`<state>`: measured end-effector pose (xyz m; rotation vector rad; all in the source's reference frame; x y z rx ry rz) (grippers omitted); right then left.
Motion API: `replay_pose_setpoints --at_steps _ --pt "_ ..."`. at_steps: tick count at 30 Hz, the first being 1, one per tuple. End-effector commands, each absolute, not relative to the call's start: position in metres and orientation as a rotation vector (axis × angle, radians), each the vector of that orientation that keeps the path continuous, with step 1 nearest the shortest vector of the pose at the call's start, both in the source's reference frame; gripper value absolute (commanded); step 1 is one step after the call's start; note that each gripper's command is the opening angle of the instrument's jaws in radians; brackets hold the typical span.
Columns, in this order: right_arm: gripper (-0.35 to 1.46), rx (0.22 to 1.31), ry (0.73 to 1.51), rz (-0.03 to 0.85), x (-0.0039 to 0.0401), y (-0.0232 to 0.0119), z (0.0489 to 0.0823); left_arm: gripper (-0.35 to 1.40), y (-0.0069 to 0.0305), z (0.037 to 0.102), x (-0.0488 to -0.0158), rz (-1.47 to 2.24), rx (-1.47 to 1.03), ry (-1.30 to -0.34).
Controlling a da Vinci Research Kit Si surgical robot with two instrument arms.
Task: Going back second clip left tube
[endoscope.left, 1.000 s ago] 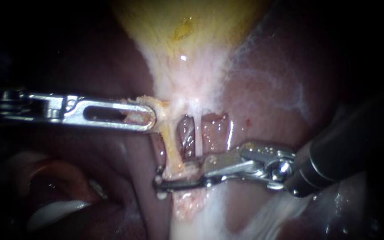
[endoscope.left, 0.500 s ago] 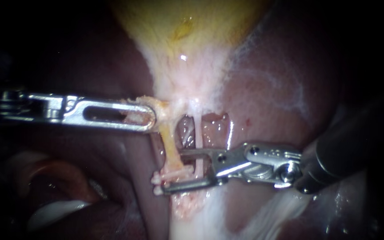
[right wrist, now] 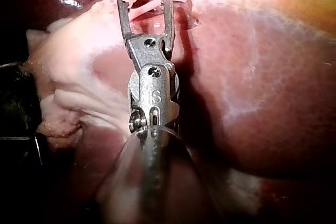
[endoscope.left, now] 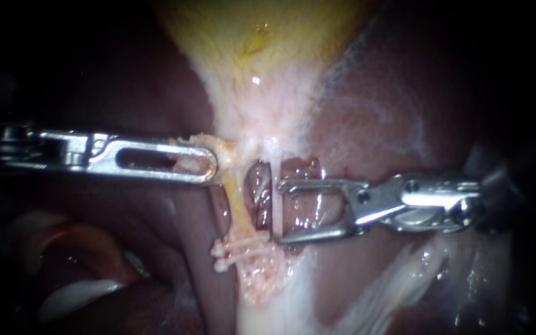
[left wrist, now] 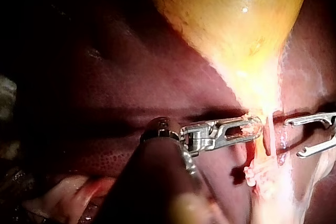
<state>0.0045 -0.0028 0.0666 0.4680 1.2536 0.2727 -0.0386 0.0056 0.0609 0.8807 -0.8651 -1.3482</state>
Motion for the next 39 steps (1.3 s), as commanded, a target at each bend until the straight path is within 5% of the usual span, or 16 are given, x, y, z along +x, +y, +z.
replay_pose_setpoints --at_steps 1,39 --pt "0.5 0.466 1.254 0.27 0.0038 -0.0024 0.0662 -0.35 0.0056 0.0609 -0.0387 -1.348 0.881 -0.865" --pt "0.5 0.43 1.274 0.191 0.0003 -0.0015 0.0646 -0.35 0.0061 0.0684 -0.0421 -1.338 0.854 -0.862"
